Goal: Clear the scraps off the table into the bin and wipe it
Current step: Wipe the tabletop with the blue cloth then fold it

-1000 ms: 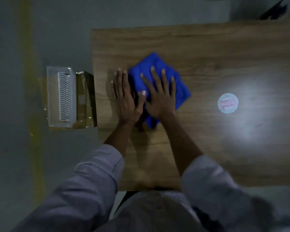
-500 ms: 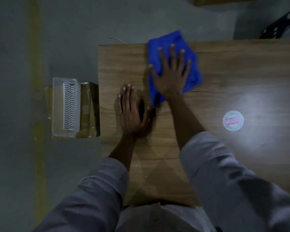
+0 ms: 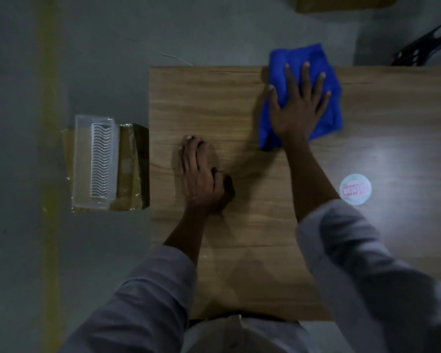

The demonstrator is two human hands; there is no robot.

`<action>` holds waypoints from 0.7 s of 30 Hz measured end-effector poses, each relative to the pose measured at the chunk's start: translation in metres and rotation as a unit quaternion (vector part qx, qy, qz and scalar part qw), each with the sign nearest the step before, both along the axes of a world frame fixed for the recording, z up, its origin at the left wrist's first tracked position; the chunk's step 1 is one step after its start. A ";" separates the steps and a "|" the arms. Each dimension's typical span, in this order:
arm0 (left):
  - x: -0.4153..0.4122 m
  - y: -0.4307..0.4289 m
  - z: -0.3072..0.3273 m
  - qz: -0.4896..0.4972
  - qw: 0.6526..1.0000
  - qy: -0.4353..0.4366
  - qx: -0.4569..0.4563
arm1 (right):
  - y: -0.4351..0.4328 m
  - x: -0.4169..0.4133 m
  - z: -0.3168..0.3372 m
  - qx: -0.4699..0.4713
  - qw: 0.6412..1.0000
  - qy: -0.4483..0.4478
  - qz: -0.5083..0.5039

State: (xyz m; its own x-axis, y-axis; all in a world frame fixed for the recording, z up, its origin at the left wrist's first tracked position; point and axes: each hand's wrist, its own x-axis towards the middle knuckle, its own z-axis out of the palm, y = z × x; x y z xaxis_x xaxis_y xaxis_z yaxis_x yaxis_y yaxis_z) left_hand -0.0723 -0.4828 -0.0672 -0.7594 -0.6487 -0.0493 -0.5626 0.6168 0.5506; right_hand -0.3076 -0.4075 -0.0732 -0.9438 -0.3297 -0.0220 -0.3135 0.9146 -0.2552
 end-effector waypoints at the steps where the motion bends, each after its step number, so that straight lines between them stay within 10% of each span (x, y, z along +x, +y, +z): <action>1: 0.000 -0.001 -0.001 -0.003 1.000 -0.009 0.000 | -0.020 0.000 -0.004 0.000 1.000 -0.002 0.020; 12: 0.003 0.006 0.005 0.014 0.997 0.048 -0.050 | 0.028 0.096 0.001 -0.117 0.906 -0.051 0.403; 21: -0.108 -0.004 0.027 -0.301 0.939 -0.092 -0.136 | 0.092 0.087 0.010 -0.013 0.991 -0.066 0.118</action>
State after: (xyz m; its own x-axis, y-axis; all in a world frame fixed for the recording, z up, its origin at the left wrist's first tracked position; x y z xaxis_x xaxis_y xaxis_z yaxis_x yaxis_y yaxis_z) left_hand -0.1801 -0.4864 -0.0405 -0.9875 -0.1127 -0.1105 -0.1376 0.9576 0.2530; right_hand -0.2206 -0.3154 -0.0632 -0.8294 -0.5436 -0.1290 -0.4810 0.8122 -0.3300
